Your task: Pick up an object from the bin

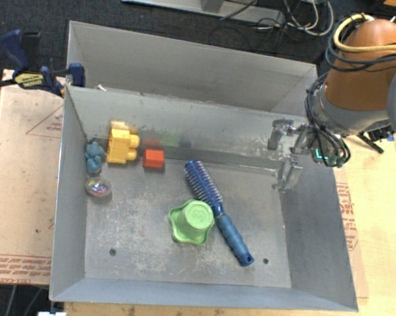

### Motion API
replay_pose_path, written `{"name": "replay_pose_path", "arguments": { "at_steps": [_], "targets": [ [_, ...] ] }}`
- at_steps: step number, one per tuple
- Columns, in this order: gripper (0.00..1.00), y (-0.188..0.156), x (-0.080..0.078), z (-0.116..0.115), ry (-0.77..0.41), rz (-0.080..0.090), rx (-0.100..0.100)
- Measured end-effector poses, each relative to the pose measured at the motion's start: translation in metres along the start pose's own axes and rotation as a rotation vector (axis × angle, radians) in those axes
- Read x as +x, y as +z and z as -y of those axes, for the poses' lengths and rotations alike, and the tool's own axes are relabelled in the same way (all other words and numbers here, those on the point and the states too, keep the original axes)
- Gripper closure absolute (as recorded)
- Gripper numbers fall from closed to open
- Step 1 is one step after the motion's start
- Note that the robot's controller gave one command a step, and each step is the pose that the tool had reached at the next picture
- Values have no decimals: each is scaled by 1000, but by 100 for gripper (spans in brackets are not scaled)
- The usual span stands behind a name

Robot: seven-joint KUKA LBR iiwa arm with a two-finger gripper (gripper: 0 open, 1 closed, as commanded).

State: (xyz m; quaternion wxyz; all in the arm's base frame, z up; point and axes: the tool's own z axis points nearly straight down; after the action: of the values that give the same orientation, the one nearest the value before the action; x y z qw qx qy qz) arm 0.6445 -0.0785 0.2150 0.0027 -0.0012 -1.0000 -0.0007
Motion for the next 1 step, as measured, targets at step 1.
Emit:
{"name": "replay_pose_path", "arguments": {
  "at_steps": [1],
  "targets": [
    [0,74,46,-64,144,-2,-3]
  ]
}}
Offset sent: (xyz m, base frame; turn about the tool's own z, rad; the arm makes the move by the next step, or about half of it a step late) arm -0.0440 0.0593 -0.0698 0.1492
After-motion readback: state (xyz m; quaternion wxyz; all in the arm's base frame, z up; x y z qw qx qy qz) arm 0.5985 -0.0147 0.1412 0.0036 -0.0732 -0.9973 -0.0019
